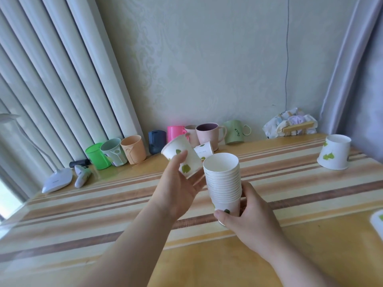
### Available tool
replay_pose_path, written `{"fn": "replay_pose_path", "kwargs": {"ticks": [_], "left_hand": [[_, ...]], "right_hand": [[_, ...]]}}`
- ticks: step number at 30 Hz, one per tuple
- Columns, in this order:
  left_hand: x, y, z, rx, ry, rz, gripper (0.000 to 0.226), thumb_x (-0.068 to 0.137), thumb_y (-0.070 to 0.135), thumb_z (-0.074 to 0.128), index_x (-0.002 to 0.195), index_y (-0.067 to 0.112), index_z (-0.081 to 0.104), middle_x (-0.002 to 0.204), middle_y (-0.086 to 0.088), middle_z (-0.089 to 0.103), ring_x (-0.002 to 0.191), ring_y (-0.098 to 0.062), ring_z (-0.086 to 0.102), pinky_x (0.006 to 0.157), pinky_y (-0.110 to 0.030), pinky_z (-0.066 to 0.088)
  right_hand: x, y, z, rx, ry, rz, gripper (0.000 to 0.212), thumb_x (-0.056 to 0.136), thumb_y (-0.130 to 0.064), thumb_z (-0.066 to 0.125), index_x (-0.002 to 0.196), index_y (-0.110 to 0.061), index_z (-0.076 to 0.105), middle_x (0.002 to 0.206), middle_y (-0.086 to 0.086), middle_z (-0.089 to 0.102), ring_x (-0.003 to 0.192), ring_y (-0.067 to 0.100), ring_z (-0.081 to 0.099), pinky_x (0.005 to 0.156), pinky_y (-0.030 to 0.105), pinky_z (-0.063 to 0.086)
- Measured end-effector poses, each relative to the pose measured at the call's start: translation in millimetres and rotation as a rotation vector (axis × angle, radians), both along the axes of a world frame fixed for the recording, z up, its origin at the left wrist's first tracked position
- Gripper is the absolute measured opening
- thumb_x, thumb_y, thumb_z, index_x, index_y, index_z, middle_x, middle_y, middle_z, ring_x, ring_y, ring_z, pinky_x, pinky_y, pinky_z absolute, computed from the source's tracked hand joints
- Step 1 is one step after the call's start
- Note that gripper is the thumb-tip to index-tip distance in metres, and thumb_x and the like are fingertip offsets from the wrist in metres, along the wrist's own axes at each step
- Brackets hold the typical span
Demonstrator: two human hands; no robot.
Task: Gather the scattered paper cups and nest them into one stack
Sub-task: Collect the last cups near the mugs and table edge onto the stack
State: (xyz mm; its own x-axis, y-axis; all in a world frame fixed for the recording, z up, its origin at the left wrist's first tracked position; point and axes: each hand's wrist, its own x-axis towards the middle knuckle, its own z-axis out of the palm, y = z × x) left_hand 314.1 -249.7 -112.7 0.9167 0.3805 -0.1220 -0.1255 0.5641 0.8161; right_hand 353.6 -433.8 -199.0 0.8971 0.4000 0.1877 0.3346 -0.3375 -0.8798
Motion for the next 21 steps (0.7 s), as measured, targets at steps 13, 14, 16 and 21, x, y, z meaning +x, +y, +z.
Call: {"fn": "replay_pose_path", "kwargs": {"ticks": [13,14,16,21], "left_hand": [[-1,-25,11,0.622,-0.235,0.011,0.055,0.090,0.043,0.078,0.140,0.024,0.066,0.137,-0.001,0.076,0.130,-0.021,0.069,0.106,-0.037,0.050],[-2,-26,11,0.615,-0.250,0.018,0.052,0.090,0.041,0.077,0.139,0.025,0.066,0.136,0.000,0.076,0.130,-0.020,0.070,0.105,-0.034,0.052],[-3,-28,16,0.609,-0.271,0.017,0.049,0.092,0.035,0.074,0.139,0.023,0.065,0.135,-0.001,0.077,0.126,-0.018,0.071,0.100,-0.028,0.057],[-4,-30,7,0.713,-0.208,-0.073,0.049,0.098,0.018,0.075,0.144,0.021,0.060,0.134,-0.013,0.075,0.124,-0.025,0.072,0.093,-0.023,0.060]], "right_hand": [[0,0,0,0.001,-0.033,0.018,0.057,0.078,-0.052,0.086,0.124,-0.050,0.053,0.108,-0.020,0.073,0.097,-0.002,0.070,0.081,0.033,0.062],[0,0,0,0.002,-0.032,0.019,0.057,0.078,-0.052,0.086,0.124,-0.050,0.053,0.108,-0.020,0.073,0.097,-0.002,0.070,0.080,0.033,0.062],[0,0,0,0.003,-0.030,0.019,0.056,0.077,-0.052,0.086,0.122,-0.051,0.053,0.107,-0.019,0.074,0.096,-0.003,0.070,0.080,0.032,0.061],[0,1,0,0.007,-0.019,0.015,0.055,0.077,-0.051,0.086,0.121,-0.051,0.054,0.107,-0.019,0.074,0.095,-0.002,0.071,0.079,0.034,0.062]]}}
